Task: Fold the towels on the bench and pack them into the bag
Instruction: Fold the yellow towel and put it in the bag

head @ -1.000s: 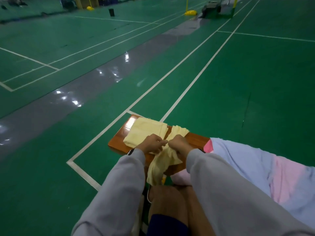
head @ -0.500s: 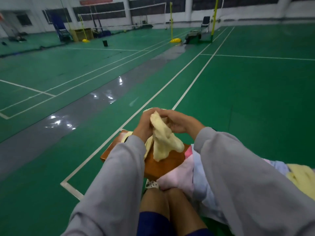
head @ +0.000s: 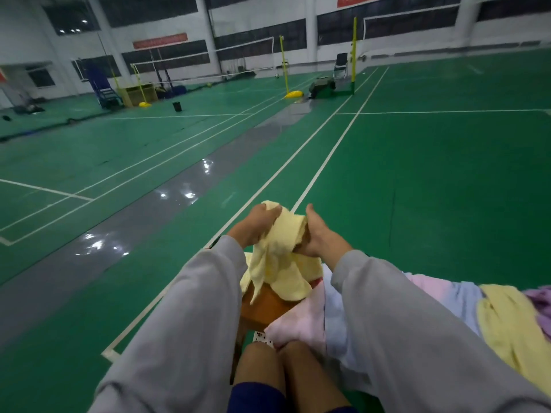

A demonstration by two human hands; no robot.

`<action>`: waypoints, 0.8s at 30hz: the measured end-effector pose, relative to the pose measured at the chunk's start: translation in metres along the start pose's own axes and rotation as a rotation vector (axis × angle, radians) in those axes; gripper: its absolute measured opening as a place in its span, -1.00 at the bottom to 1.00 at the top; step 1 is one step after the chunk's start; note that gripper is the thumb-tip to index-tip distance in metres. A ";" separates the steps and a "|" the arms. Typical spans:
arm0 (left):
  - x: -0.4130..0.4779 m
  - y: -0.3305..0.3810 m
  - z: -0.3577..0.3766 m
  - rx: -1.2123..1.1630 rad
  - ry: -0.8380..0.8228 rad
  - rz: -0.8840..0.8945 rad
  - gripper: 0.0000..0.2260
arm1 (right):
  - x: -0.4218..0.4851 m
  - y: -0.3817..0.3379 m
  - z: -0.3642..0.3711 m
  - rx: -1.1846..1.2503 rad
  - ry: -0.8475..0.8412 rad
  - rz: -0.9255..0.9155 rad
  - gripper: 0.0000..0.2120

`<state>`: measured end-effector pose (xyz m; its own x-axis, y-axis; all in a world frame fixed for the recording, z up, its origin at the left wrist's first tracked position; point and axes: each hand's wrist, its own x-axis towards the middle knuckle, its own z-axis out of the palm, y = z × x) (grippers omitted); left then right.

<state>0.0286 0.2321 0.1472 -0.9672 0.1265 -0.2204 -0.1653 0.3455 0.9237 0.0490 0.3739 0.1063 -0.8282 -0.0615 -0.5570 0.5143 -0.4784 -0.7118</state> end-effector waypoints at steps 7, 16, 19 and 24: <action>0.012 -0.003 -0.016 -0.494 0.116 0.033 -0.71 | -0.020 -0.050 0.005 0.067 -0.157 -0.203 -0.29; 0.023 -0.001 -0.014 -0.496 0.366 -0.053 -0.33 | -0.011 -0.079 -0.019 0.221 0.156 -0.295 -0.61; 0.029 -0.011 -0.023 -0.363 0.501 -0.112 -0.48 | -0.016 -0.068 -0.035 0.002 0.109 -0.188 -0.84; 0.039 -0.027 -0.043 -0.296 0.579 -0.155 -0.57 | -0.009 -0.087 -0.050 0.288 0.073 -0.305 -0.66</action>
<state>-0.0130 0.1875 0.1277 -0.8616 -0.4525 -0.2298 -0.2769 0.0397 0.9601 0.0224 0.4597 0.1520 -0.9093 0.1781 -0.3760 0.1566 -0.6907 -0.7059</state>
